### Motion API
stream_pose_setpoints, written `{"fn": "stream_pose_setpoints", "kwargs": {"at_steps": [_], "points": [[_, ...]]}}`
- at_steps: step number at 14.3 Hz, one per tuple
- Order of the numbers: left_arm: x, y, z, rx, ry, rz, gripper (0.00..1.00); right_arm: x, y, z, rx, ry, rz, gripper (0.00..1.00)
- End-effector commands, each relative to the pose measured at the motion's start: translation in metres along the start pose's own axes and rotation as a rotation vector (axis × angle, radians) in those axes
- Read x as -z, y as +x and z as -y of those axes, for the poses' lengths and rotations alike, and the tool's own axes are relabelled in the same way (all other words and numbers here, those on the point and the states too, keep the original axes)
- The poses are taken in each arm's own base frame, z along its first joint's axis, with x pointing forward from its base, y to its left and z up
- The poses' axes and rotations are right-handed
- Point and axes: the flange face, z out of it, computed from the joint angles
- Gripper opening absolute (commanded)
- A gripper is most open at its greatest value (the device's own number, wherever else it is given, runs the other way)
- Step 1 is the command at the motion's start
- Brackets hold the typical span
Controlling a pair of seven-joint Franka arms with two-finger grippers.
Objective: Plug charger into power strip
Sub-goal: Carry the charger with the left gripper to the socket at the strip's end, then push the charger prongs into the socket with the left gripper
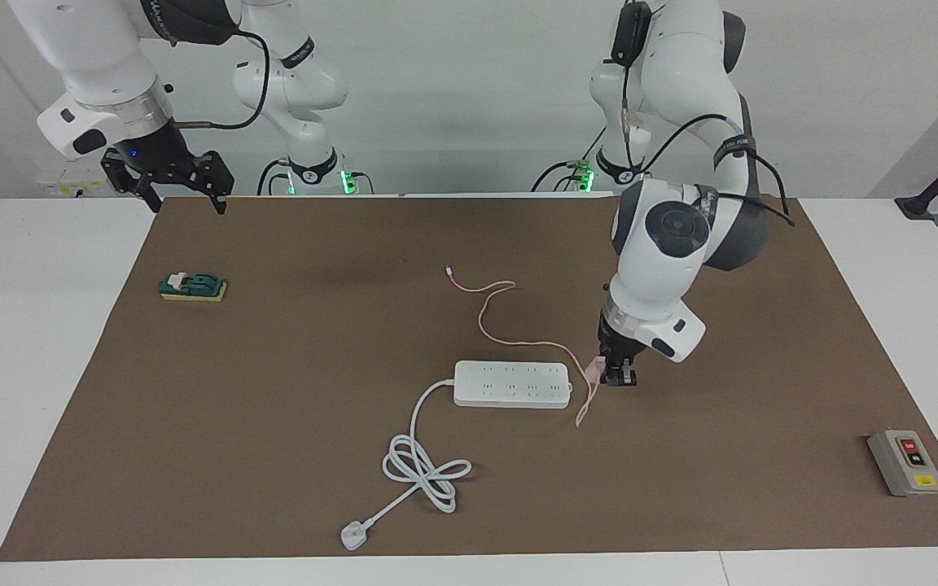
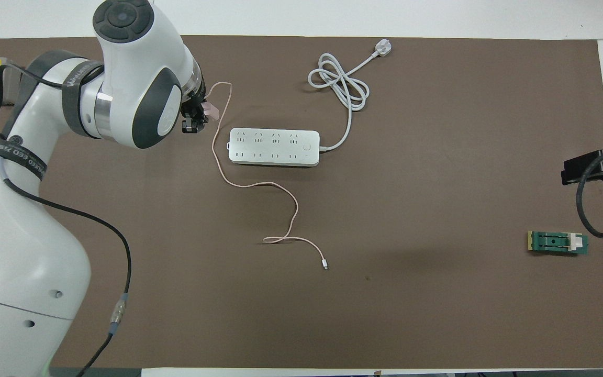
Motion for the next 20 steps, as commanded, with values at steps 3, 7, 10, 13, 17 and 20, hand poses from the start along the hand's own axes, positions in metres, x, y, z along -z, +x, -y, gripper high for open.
{"fn": "stream_pose_setpoints", "kwargs": {"at_steps": [3,7,10,13,17,20], "points": [[-0.021,-0.041,0.022,0.070,0.040,-0.046,0.00,0.004,-0.002,-0.004,0.017,0.003,0.001,1.00],[-0.037,-0.065,0.055,0.056,0.090,-0.069,0.00,0.004,-0.002,-0.004,0.017,0.003,0.001,1.00],[-0.042,-0.064,0.067,0.042,0.110,-0.078,0.00,0.004,-0.002,-0.004,0.017,0.003,-0.001,1.00],[-0.050,-0.059,0.076,0.022,0.108,-0.076,0.00,0.004,-0.002,-0.005,0.016,0.004,-0.001,1.00],[-0.051,-0.051,0.066,-0.029,0.047,-0.045,0.00,0.004,-0.002,-0.005,0.016,0.004,-0.001,1.00],[-0.054,-0.046,0.064,-0.028,0.045,-0.044,0.00,0.004,-0.002,-0.005,0.016,0.005,-0.001,1.00]]}}
